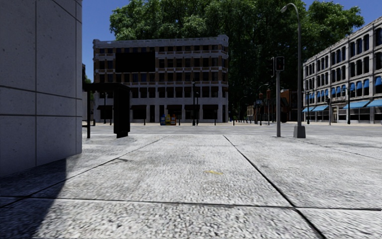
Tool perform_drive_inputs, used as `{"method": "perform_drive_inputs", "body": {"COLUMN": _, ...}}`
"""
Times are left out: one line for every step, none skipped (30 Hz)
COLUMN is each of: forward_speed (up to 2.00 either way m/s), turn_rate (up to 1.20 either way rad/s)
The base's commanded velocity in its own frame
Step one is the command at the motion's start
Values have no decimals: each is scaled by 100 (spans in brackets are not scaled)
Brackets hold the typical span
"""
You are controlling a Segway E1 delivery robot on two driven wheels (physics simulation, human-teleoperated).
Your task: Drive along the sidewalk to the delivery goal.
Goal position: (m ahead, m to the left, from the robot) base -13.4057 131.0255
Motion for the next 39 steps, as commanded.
{"method": "perform_drive_inputs", "body": {"forward_speed": 200, "turn_rate": 0}}
{"method": "perform_drive_inputs", "body": {"forward_speed": 200, "turn_rate": 0}}
{"method": "perform_drive_inputs", "body": {"forward_speed": 200, "turn_rate": 0}}
{"method": "perform_drive_inputs", "body": {"forward_speed": 200, "turn_rate": 0}}
{"method": "perform_drive_inputs", "body": {"forward_speed": 200, "turn_rate": 0}}
{"method": "perform_drive_inputs", "body": {"forward_speed": 200, "turn_rate": 0}}
{"method": "perform_drive_inputs", "body": {"forward_speed": 200, "turn_rate": 0}}
{"method": "perform_drive_inputs", "body": {"forward_speed": 200, "turn_rate": 0}}
{"method": "perform_drive_inputs", "body": {"forward_speed": 200, "turn_rate": 4}}
{"method": "perform_drive_inputs", "body": {"forward_speed": 200, "turn_rate": 4}}
{"method": "perform_drive_inputs", "body": {"forward_speed": 200, "turn_rate": 16}}
{"method": "perform_drive_inputs", "body": {"forward_speed": 200, "turn_rate": 23}}
{"method": "perform_drive_inputs", "body": {"forward_speed": 200, "turn_rate": 28}}
{"method": "perform_drive_inputs", "body": {"forward_speed": 200, "turn_rate": 28}}
{"method": "perform_drive_inputs", "body": {"forward_speed": 200, "turn_rate": 29}}
{"method": "perform_drive_inputs", "body": {"forward_speed": 200, "turn_rate": 38}}
{"method": "perform_drive_inputs", "body": {"forward_speed": 200, "turn_rate": 38}}
{"method": "perform_drive_inputs", "body": {"forward_speed": 200, "turn_rate": 41}}
{"method": "perform_drive_inputs", "body": {"forward_speed": 200, "turn_rate": 43}}
{"method": "perform_drive_inputs", "body": {"forward_speed": 200, "turn_rate": 45}}
{"method": "perform_drive_inputs", "body": {"forward_speed": 200, "turn_rate": 46}}
{"method": "perform_drive_inputs", "body": {"forward_speed": 200, "turn_rate": 53}}
{"method": "perform_drive_inputs", "body": {"forward_speed": 200, "turn_rate": 53}}
{"method": "perform_drive_inputs", "body": {"forward_speed": 200, "turn_rate": 53}}
{"method": "perform_drive_inputs", "body": {"forward_speed": 200, "turn_rate": 53}}
{"method": "perform_drive_inputs", "body": {"forward_speed": 200, "turn_rate": 54}}
{"method": "perform_drive_inputs", "body": {"forward_speed": 200, "turn_rate": 54}}
{"method": "perform_drive_inputs", "body": {"forward_speed": 200, "turn_rate": 55}}
{"method": "perform_drive_inputs", "body": {"forward_speed": 200, "turn_rate": 55}}
{"method": "perform_drive_inputs", "body": {"forward_speed": 200, "turn_rate": 56}}
{"method": "perform_drive_inputs", "body": {"forward_speed": 200, "turn_rate": 56}}
{"method": "perform_drive_inputs", "body": {"forward_speed": 200, "turn_rate": 58}}
{"method": "perform_drive_inputs", "body": {"forward_speed": 200, "turn_rate": 59}}
{"method": "perform_drive_inputs", "body": {"forward_speed": 200, "turn_rate": 59}}
{"method": "perform_drive_inputs", "body": {"forward_speed": 200, "turn_rate": 59}}
{"method": "perform_drive_inputs", "body": {"forward_speed": 200, "turn_rate": 59}}
{"method": "perform_drive_inputs", "body": {"forward_speed": 200, "turn_rate": 59}}
{"method": "perform_drive_inputs", "body": {"forward_speed": 200, "turn_rate": 59}}
{"method": "perform_drive_inputs", "body": {"forward_speed": 200, "turn_rate": 59}}
